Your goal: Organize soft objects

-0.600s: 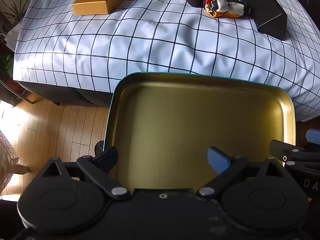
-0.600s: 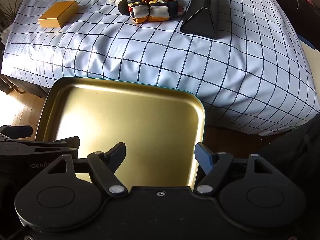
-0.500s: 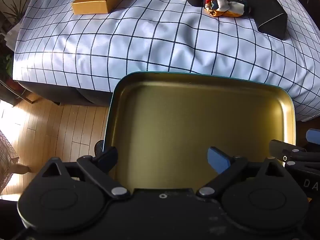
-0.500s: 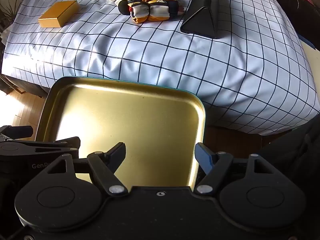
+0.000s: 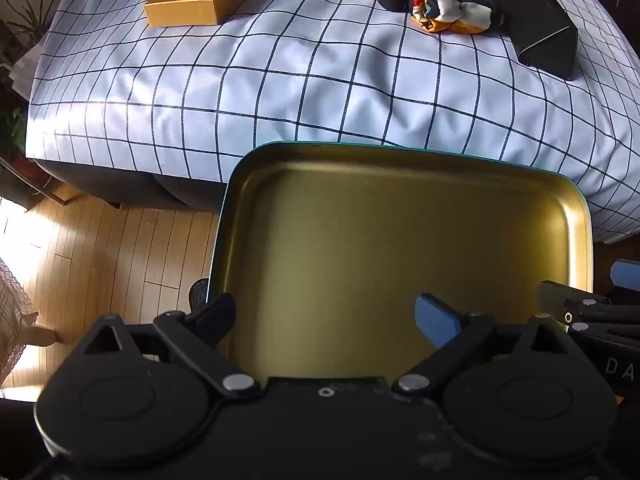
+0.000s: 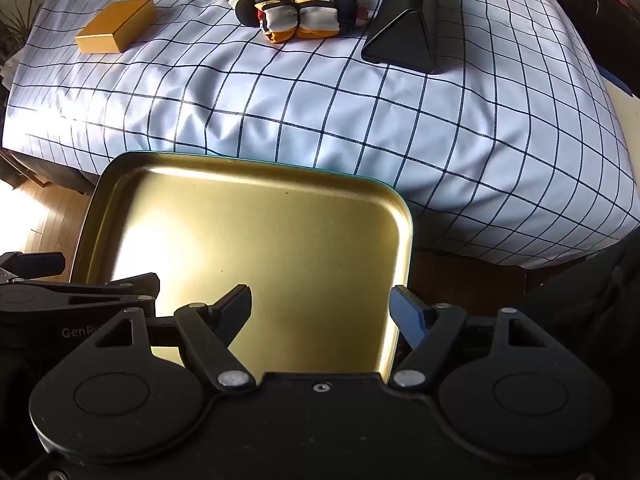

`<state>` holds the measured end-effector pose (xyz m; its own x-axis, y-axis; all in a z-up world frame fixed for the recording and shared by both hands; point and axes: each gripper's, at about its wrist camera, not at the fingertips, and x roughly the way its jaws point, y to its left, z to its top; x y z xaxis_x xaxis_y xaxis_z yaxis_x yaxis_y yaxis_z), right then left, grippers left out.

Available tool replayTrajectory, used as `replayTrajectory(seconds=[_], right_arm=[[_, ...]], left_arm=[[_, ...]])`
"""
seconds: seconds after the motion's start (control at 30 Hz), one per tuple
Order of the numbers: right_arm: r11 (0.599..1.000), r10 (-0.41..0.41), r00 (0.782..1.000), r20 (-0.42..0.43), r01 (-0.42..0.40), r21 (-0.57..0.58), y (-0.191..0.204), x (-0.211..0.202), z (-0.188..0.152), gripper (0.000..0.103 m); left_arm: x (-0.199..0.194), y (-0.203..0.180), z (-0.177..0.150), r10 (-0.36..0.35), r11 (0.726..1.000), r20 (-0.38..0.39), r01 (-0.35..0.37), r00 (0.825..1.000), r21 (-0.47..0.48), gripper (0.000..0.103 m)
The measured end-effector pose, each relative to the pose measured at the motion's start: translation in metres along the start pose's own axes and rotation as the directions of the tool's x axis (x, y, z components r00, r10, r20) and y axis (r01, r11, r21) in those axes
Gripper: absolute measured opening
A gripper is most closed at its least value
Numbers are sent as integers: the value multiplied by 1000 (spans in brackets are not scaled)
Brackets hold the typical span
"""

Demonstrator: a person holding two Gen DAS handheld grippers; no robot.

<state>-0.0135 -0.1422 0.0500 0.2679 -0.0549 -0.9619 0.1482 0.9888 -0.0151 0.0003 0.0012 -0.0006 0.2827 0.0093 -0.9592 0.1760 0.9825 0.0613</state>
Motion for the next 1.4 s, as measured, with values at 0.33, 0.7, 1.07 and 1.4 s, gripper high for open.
replayTrajectory(seconds=[0.33,0.7,1.07,1.4], right_arm=[[1000,8,1000,-8,-8,3,0,1,-1,71],[1000,9,1000,-11,-9,4,2,2,-1,71],[1000,13,1000,-13,-13,7,1,3,-1,71],[1000,15,1000,-18,-14,7,2,4,-3,71]], left_arm=[[0,0,0,0,1000,-2,0,1000,-1,97],[0,0,0,-1,1000,-3,1,1000,1,97],[0,0,0,-1,1000,-4,1,1000,1,97],[0,0,0,0,1000,-5,0,1000,1,97]])
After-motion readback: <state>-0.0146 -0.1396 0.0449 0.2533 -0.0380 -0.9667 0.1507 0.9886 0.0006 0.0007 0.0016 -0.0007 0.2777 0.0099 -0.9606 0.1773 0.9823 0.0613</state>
